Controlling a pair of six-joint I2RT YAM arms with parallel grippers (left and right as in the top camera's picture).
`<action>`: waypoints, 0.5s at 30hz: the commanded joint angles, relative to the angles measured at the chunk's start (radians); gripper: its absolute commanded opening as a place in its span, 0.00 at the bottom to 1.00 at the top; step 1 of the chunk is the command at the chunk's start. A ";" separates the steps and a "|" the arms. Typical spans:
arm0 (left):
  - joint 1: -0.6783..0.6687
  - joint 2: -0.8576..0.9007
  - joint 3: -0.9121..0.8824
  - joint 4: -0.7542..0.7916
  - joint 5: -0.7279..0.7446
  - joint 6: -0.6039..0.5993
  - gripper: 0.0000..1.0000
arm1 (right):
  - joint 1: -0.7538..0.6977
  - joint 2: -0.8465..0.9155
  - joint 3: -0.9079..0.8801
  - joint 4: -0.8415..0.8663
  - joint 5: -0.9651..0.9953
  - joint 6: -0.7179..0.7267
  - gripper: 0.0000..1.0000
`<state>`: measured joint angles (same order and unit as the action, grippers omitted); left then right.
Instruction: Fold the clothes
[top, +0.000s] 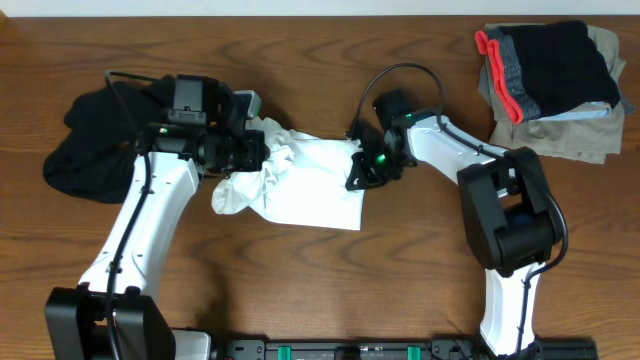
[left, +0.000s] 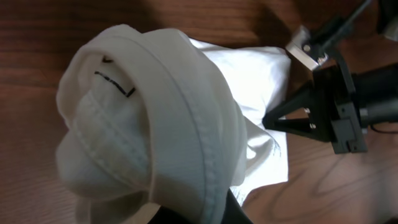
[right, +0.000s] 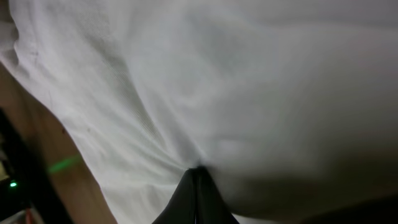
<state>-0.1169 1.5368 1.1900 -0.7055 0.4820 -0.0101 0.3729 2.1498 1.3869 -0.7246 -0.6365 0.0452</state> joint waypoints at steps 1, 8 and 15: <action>-0.034 -0.014 0.037 0.009 -0.005 -0.015 0.06 | -0.038 0.088 -0.015 -0.018 0.060 0.010 0.01; -0.140 -0.014 0.046 0.080 -0.006 -0.054 0.06 | -0.059 0.144 -0.015 -0.039 0.048 -0.010 0.01; -0.259 0.002 0.046 0.111 -0.107 -0.078 0.06 | -0.059 0.146 -0.015 -0.042 0.048 -0.021 0.01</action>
<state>-0.3450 1.5372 1.1995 -0.6056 0.4202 -0.0719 0.3172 2.2166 1.4071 -0.7578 -0.7975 0.0402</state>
